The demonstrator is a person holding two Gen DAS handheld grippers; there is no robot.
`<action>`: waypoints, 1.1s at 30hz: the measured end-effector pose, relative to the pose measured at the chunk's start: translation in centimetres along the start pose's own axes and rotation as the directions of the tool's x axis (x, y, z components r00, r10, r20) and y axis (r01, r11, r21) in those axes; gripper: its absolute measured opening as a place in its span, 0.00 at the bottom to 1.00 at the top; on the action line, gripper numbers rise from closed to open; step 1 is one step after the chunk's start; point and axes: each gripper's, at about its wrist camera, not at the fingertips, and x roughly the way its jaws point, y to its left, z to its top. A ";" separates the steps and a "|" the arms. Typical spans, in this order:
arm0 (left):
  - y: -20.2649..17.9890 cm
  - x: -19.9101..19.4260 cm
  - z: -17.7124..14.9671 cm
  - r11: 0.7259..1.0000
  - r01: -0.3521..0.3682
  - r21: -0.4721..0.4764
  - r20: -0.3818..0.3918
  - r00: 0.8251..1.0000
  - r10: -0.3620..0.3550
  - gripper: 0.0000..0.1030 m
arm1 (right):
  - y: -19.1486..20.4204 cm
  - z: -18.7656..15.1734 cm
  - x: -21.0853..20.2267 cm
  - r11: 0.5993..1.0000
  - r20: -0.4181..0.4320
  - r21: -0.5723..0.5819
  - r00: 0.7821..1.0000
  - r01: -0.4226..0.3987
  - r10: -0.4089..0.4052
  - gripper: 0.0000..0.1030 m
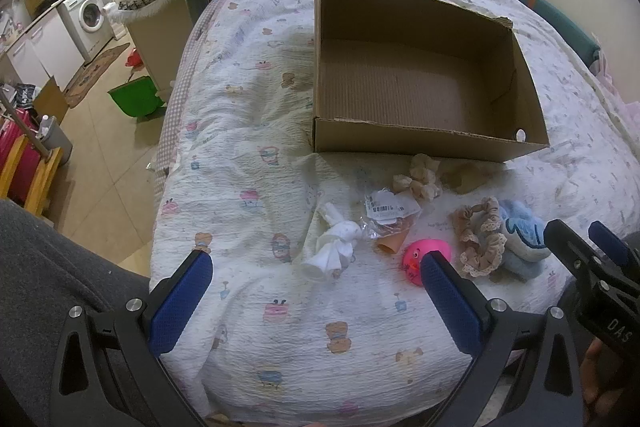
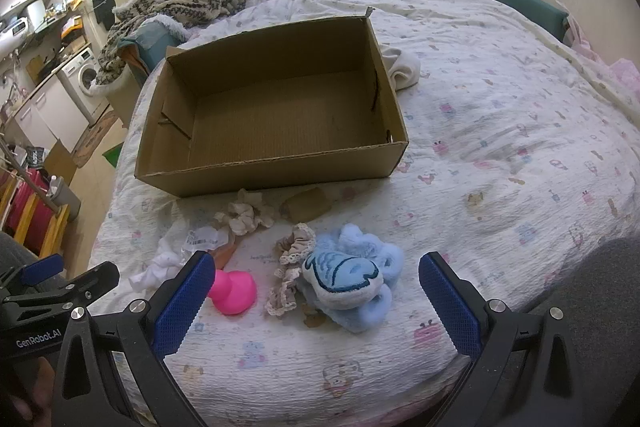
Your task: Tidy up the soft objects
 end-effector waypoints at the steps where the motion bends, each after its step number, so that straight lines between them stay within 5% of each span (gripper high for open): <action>1: 0.0 0.0 0.0 1.000 0.000 0.000 0.000 1.000 0.000 1.00 | 0.0 0.0 0.0 1.000 0.000 0.000 1.000 0.000 0.000 1.00; 16: 0.0 0.0 0.0 1.000 0.002 0.001 -0.002 1.000 -0.002 1.00 | 0.1 0.0 0.0 1.000 -0.009 0.004 1.000 -0.003 0.003 1.00; 24: -0.1 -0.7 1.4 1.000 -0.010 0.023 -0.010 1.000 0.010 1.00 | -1.4 1.6 -0.6 0.995 -0.085 0.075 0.994 -0.068 0.074 1.00; 33: 0.9 -0.4 4.8 1.000 -0.025 0.019 -0.045 0.999 0.026 1.00 | -6.4 3.9 3.0 0.949 -0.357 0.294 0.908 -0.115 0.220 1.00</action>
